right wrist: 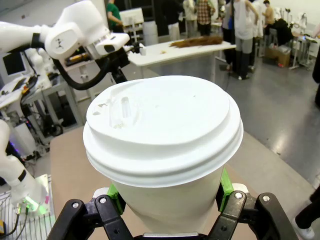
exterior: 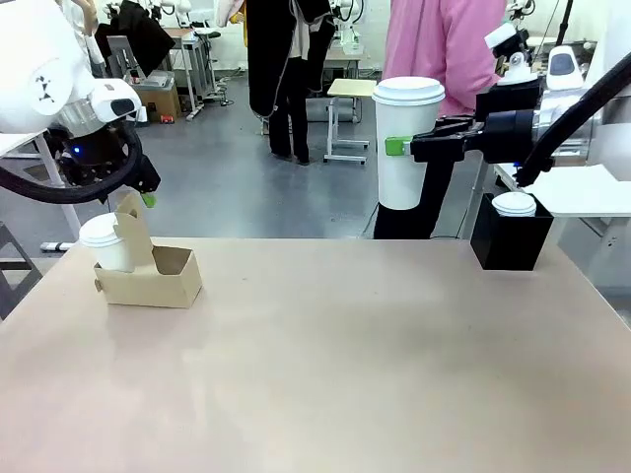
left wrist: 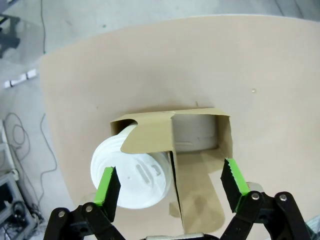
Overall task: Pour a drink into a cup and package it in a carrier.
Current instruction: Position the Cup Carrier in the center of the table.
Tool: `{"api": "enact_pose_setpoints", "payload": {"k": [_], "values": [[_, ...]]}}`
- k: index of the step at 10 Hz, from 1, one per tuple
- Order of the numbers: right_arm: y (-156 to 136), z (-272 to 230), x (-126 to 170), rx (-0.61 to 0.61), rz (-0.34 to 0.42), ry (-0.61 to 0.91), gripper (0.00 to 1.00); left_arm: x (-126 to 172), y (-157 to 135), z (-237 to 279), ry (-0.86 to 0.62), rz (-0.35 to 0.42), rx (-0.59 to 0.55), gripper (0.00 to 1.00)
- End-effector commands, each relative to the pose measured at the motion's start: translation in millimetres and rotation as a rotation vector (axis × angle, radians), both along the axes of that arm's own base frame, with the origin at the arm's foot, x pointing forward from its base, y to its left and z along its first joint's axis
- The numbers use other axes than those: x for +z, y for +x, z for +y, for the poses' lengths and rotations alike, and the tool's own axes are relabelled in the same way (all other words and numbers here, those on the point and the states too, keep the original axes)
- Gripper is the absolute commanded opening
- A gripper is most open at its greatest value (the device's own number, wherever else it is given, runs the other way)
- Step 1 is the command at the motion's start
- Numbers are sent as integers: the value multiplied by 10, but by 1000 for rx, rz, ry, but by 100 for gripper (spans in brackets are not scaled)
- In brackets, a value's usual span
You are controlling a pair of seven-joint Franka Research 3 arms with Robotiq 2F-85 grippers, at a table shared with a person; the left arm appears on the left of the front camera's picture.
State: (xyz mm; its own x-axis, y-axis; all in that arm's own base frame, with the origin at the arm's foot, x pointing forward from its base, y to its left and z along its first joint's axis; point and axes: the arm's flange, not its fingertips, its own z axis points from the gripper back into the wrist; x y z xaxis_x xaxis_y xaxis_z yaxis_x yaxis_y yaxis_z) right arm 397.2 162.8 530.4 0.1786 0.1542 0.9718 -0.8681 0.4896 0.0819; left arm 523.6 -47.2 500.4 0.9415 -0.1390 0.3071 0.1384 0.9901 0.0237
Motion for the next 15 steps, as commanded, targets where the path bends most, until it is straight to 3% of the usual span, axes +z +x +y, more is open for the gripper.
{"api": "enact_pose_setpoints", "payload": {"k": [1,2,3,5,6,7,8,10,11,12,15], "values": [[20,34,48,0,-3,12,80,55,24,-2,28,5,53,47],[20,34,48,0,-3,12,80,69,16,-15,29,2,59,40],[20,34,48,0,-3,12,80,83,-3,-18,32,3,61,0],[20,34,48,0,-3,12,80,87,-25,-7,26,9,72,0],[20,34,48,0,-3,12,80,81,-21,-12,27,15,75,13],[20,34,48,0,-3,12,80,74,-5,-9,22,25,81,4],[20,34,48,0,-3,12,80,72,7,-35,23,28,81,0],[20,34,48,0,-3,12,80,86,7,-66,39,17,109,0],[20,34,48,0,-3,12,80,89,37,-56,55,41,176,0],[20,34,48,0,-3,12,80,29,-16,-39,1,20,64,0],[20,34,48,0,-3,12,80,26,-6,-47,13,24,93,4]]}}
